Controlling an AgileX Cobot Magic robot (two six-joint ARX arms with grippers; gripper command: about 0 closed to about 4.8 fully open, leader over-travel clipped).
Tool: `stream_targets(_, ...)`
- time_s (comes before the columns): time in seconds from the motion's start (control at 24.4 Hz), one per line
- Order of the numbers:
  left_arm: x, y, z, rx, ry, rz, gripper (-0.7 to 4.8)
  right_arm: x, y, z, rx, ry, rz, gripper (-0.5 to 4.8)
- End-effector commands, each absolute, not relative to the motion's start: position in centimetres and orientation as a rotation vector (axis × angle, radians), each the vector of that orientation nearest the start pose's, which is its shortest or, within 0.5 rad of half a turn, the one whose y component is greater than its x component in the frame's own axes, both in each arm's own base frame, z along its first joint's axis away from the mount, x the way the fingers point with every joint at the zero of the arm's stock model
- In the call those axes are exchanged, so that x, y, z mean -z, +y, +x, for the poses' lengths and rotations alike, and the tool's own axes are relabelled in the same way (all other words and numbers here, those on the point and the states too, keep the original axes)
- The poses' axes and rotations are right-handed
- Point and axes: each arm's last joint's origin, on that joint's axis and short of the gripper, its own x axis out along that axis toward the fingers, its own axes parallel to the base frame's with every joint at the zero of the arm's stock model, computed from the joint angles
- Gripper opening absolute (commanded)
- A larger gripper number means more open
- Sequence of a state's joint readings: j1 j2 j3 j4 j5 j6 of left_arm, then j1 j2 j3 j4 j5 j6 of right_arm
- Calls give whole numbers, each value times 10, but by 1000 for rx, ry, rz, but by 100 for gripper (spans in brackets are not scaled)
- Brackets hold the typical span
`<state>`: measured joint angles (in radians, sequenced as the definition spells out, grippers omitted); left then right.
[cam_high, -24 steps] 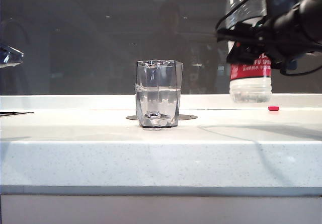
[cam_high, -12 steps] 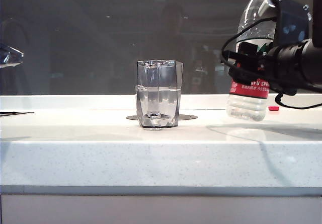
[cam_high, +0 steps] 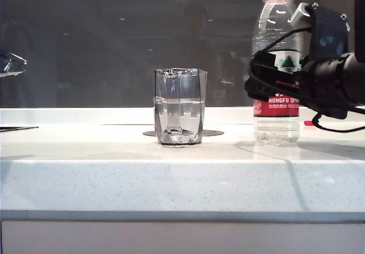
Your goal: Pick up the mineral water bottle on the table and pour water into the mug until it's half full.
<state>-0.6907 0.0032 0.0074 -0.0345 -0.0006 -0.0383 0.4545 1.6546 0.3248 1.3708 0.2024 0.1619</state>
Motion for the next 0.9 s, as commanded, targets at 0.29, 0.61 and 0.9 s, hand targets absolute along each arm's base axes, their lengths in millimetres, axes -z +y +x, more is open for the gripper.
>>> stream_targets(0.29,-165,-62,75,691,27,-30,-4,-141,101,214,-347,6,225,479)
stream_targets(0.61,-165,-62,75,687,27,-30,-4,-146,86,180,-363,-8,296,479)
stream_targets(0.9,-165,-45,86,485,24,-32,-4,-153,81,146,-454,-50,357,479)
